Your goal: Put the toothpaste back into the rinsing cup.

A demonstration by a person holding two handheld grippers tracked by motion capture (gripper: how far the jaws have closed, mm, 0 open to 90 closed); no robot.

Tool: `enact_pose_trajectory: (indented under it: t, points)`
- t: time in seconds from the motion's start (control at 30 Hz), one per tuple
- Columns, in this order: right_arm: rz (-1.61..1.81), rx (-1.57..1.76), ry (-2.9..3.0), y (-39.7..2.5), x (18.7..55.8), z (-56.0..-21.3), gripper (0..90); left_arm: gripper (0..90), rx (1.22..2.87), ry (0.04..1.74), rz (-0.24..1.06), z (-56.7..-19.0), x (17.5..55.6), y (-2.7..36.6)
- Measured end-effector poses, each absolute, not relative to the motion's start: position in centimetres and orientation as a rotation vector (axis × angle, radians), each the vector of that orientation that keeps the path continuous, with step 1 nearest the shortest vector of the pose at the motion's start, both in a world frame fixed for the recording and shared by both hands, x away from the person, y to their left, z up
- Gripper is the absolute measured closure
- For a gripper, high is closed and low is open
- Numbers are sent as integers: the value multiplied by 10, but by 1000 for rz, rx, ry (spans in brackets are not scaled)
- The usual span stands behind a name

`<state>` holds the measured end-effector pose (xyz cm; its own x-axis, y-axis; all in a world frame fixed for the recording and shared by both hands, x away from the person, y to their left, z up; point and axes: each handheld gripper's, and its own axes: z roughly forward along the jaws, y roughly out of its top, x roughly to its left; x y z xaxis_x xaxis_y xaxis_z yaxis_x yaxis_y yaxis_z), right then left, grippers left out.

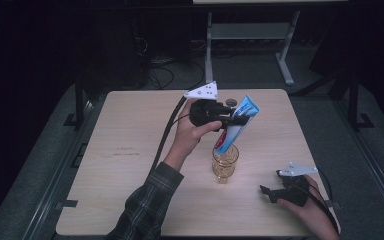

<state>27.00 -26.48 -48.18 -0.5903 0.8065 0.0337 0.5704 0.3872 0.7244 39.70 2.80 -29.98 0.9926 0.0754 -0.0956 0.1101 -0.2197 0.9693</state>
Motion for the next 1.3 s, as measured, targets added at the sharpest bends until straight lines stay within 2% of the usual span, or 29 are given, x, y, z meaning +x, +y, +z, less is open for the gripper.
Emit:
enact_pose_trajectory:
  t: [1.3]
  points:
    - [1021, 1199, 2329, -265, 270, -482, 135, 715, 1854, 193, -81, -363, 408, 23]
